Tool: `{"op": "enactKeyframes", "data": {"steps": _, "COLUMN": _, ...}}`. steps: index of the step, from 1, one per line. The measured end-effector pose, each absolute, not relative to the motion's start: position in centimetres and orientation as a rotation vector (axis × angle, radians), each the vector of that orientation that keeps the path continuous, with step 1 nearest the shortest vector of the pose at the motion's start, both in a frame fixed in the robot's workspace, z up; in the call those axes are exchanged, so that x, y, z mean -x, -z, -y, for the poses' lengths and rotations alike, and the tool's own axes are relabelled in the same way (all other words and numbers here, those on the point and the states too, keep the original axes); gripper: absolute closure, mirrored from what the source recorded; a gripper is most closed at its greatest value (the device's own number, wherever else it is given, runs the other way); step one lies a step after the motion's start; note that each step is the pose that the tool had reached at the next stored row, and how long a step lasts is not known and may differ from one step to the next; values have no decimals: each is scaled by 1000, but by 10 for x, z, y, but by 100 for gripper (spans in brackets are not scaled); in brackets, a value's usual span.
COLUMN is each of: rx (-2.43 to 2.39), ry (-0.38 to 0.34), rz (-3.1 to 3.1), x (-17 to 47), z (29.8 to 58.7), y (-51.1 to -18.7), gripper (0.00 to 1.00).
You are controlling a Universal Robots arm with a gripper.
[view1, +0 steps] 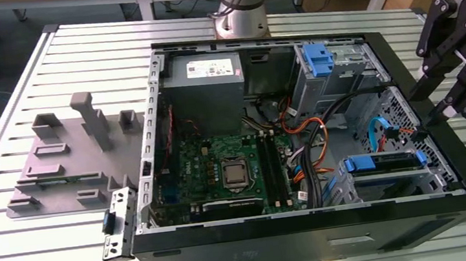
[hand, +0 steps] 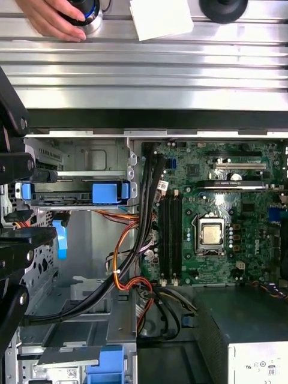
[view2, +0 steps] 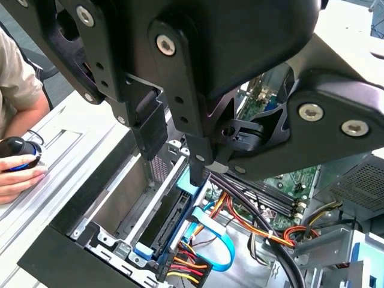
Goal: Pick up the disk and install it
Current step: 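Insert the disk into the insertion slot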
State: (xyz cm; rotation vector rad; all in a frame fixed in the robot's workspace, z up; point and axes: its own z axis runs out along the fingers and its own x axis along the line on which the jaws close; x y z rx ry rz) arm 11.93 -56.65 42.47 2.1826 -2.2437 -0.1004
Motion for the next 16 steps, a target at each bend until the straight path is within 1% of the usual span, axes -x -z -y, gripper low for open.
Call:
{"op": "enactKeyframes", "data": {"steps": 11, "rx": -2183, "ry": 101, "rz": 2244, "x": -119, "z": 567, "y": -408, "gripper": 58}}
{"op": "enactKeyframes", "data": {"steps": 16, "rx": -2183, "ry": 101, "rz": 2244, "x": -119, "z": 566, "y": -406, "gripper": 58}}
